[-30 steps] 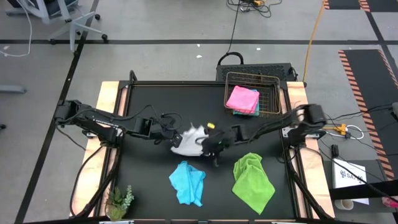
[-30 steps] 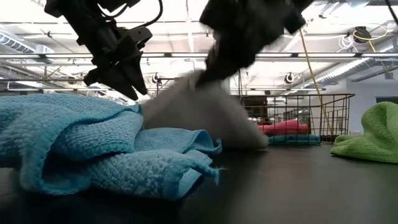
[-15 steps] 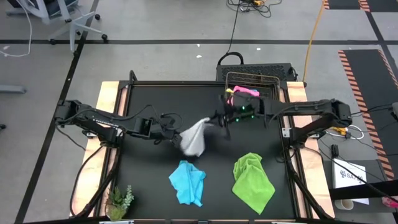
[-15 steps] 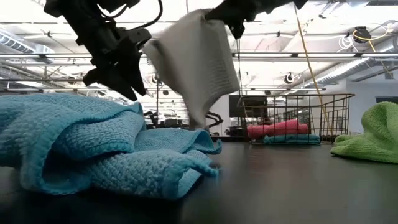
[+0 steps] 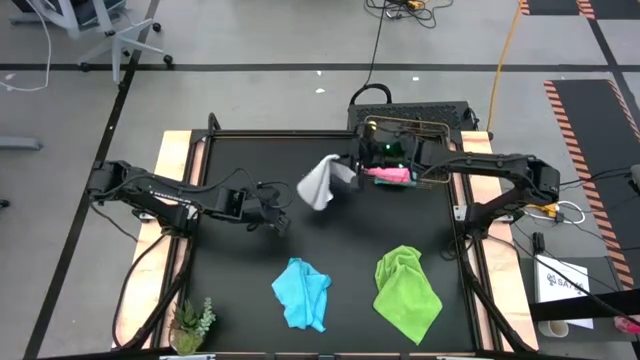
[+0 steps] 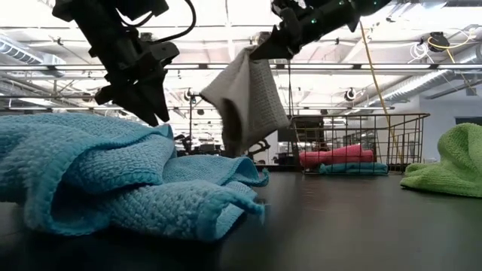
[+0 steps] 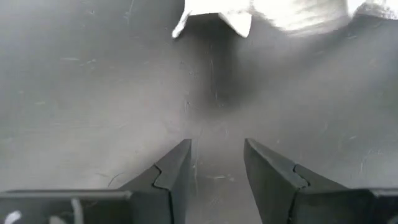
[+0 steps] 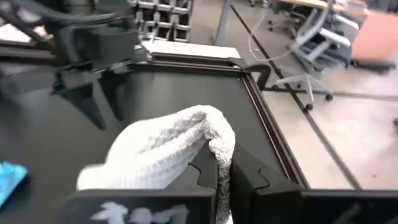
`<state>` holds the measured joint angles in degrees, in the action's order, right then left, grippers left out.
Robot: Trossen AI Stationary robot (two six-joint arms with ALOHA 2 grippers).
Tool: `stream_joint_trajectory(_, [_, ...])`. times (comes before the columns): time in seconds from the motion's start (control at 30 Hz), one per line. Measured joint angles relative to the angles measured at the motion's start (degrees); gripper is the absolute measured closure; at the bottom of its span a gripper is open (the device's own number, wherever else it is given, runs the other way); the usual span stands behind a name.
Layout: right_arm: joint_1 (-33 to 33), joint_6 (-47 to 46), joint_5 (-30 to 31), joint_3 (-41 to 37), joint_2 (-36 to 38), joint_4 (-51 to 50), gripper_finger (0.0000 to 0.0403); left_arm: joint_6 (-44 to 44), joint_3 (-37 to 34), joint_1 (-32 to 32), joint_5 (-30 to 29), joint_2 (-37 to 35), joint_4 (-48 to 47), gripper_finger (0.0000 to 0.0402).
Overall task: Fold microfiber towels
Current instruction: Put the folded gray towel into the gold wire basket
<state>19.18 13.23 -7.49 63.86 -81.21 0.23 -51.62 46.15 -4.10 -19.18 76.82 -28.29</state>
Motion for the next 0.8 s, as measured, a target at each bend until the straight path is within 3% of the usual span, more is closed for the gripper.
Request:
stream_joint_trajectory(0.27, [0.4,-1.6,0.4,0.1,1.2,-0.3,0.0401,-1.1,0.0,0.0,-0.5,0.0,4.4,0.0252])
stream_joint_trajectory(0.63, [8.0,7.0,19.3,8.4,13.4,-20.9,0.0401,0.1,0.0,0.9,-0.9,0.0,6.0,0.0252])
stream_joint_trajectory(0.8, [14.0,3.2,21.1,9.8,18.6,-29.0,0.0401,0.8,0.0,2.1,-0.9,0.0,5.9,0.0252])
